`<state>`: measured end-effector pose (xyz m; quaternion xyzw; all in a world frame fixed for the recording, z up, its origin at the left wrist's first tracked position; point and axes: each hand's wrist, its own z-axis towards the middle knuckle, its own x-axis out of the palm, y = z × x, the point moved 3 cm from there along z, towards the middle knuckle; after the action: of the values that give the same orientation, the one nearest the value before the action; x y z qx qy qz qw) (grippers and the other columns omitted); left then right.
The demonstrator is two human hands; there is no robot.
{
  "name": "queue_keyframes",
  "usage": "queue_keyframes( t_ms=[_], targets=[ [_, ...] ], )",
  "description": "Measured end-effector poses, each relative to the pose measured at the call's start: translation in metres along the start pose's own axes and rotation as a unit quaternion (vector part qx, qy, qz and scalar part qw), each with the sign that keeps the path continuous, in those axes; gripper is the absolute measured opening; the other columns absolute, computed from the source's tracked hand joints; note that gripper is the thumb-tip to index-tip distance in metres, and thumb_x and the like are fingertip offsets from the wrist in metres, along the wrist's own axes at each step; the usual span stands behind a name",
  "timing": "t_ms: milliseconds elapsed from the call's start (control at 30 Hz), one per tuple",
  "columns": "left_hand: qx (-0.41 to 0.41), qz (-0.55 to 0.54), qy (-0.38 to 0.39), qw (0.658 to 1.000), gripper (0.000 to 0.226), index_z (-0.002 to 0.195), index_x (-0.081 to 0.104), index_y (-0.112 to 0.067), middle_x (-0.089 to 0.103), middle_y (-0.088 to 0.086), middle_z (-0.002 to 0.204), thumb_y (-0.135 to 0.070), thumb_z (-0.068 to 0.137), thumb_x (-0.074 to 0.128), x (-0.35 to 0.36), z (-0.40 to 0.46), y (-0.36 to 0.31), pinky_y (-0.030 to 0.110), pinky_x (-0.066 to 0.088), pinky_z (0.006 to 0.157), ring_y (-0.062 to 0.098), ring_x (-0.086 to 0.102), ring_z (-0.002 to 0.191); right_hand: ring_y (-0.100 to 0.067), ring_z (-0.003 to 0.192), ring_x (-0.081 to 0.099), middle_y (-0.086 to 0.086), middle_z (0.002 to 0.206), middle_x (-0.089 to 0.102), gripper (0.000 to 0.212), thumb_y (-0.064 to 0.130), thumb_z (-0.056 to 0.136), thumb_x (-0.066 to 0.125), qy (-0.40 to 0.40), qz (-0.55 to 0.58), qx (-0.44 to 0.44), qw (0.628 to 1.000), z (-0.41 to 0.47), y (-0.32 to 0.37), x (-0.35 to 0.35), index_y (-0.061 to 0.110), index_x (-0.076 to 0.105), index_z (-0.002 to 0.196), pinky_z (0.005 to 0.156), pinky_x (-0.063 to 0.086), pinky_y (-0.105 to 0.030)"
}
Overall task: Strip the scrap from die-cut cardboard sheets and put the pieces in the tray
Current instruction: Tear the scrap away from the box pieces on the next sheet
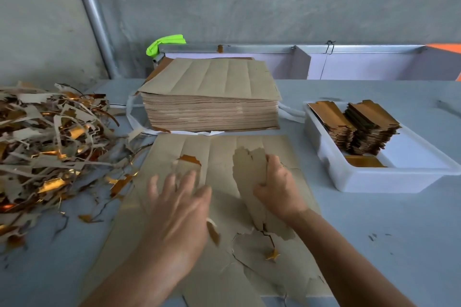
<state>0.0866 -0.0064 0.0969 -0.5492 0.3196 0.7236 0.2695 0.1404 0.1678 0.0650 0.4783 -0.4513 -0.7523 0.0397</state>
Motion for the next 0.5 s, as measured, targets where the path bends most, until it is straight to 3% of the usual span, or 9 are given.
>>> queue_keyframes(
  t_ms=[67,133,200,300,367,433,500],
  targets=[
    [0.059,-0.076,-0.080,0.992,0.045,0.103,0.070,-0.018,0.063,0.008,0.114,0.008,0.068,0.060,-0.002,-0.005,-0.011,0.043,0.046,0.089,0.025,0.062,0.100,-0.006,0.062,0.041,0.006,0.074,0.041,0.032,-0.006,0.083,0.048,0.000,-0.001,0.021,1.000,-0.001,-0.002,-0.001,0.002,0.045,0.114,0.046,0.039,-0.006],
    [0.059,-0.089,-0.007,0.994,0.033,0.095,0.064,-0.016,0.058,-0.001,0.093,0.007,0.080,0.047,0.006,-0.004,-0.010,0.027,0.042,0.074,0.016,0.058,0.082,-0.008,0.061,0.044,0.004,0.073,0.044,0.030,-0.007,0.084,0.045,0.004,0.005,0.025,1.000,-0.005,-0.002,-0.001,0.003,0.044,0.112,0.045,0.042,-0.011],
    [-0.018,-0.070,0.067,0.995,0.029,0.101,0.060,-0.015,0.048,-0.002,0.089,0.003,0.090,0.039,0.020,0.010,0.014,0.025,0.039,0.070,0.015,0.053,0.081,-0.016,0.064,0.049,-0.001,0.075,0.049,0.032,-0.009,0.086,0.042,-0.009,0.001,0.023,1.000,-0.009,-0.003,-0.005,0.007,0.040,0.113,0.050,0.047,-0.022],
    [-0.135,0.023,0.092,0.986,0.030,0.113,0.058,-0.015,0.056,0.002,0.102,-0.001,0.092,0.043,0.025,0.039,0.072,0.027,0.043,0.072,0.018,0.059,0.096,-0.026,0.075,0.052,-0.014,0.093,0.057,0.047,-0.012,0.085,0.038,-0.050,-0.016,-0.004,0.999,-0.012,-0.001,-0.017,0.010,0.037,0.127,0.065,0.051,-0.038],
    [-0.172,0.065,0.138,0.973,0.034,0.123,0.054,-0.018,0.055,0.003,0.118,-0.004,0.092,0.046,0.023,0.046,0.100,0.030,0.046,0.085,0.021,0.056,0.111,-0.027,0.081,0.051,-0.014,0.108,0.055,0.071,-0.014,0.083,0.038,-0.053,-0.046,-0.044,0.997,-0.011,0.002,-0.020,0.015,0.023,0.146,0.070,0.046,-0.034],
    [-0.138,0.069,0.195,0.969,0.046,0.133,0.044,-0.023,0.043,0.003,0.134,-0.010,0.089,0.053,0.029,0.045,0.105,0.036,0.038,0.102,0.023,0.043,0.126,-0.019,0.073,0.047,-0.008,0.105,0.050,0.091,-0.014,0.082,0.042,-0.039,-0.105,-0.067,0.991,-0.011,0.003,-0.017,0.026,-0.001,0.152,0.067,0.036,-0.024],
    [-0.043,0.027,0.177,0.983,0.065,0.140,0.029,-0.033,0.026,0.001,0.146,-0.016,0.085,0.059,0.033,0.034,0.090,0.043,0.024,0.110,0.023,0.026,0.136,-0.011,0.060,0.041,-0.001,0.087,0.046,0.103,-0.014,0.080,0.043,-0.021,-0.149,-0.088,0.985,-0.011,0.004,-0.011,0.036,-0.017,0.146,0.058,0.033,-0.019]
  ],
)
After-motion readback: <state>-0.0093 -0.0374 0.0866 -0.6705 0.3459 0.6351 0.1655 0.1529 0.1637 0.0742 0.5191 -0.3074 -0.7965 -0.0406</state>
